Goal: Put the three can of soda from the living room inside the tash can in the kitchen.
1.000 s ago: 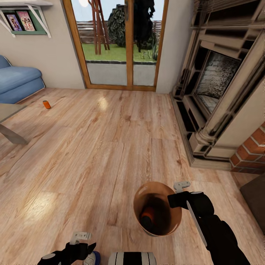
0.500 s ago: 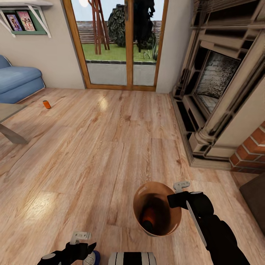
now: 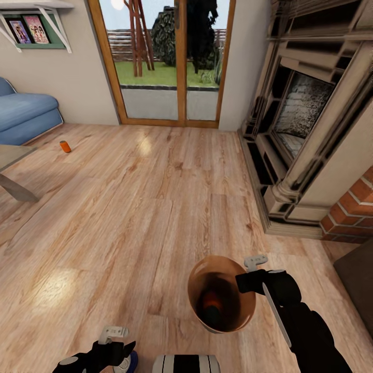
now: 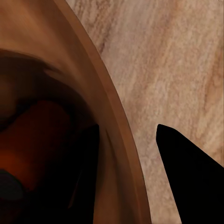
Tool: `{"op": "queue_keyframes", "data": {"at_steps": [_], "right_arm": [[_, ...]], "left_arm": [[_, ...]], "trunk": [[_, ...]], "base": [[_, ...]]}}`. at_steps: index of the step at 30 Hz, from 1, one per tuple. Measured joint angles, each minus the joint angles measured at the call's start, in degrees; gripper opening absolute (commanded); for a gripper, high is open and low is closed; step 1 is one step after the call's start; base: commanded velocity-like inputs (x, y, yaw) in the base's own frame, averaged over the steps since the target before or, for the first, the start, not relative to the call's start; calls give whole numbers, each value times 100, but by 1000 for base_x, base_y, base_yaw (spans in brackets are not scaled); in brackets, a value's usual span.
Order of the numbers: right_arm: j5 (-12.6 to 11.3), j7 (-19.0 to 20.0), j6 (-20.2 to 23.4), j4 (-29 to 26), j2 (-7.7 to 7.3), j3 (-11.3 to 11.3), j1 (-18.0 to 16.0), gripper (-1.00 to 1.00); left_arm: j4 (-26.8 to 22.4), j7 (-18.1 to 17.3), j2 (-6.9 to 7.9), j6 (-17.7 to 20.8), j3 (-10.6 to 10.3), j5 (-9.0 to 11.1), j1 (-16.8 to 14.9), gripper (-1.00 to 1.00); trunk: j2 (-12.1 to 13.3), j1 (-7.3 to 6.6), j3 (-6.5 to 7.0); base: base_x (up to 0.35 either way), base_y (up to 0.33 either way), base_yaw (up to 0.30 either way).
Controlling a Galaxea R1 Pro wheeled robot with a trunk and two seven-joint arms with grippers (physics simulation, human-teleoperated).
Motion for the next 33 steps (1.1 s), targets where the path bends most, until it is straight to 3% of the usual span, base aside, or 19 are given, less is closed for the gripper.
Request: {"op": "queue_keyframes", "data": {"at_steps": [15,33], "right_arm": [[1,-4,0,2,11,9,-2,-100],[-18,-4,2,2,15,19,-5,-100]], "left_arm": [[0,-5,0,0,0,1,0,100],[-9,6,1,-18,9,5,0,100]], "trunk": [[0,0,0],[0,0,0]], "base": [[-86,-19,0],[3,32,0]]}}
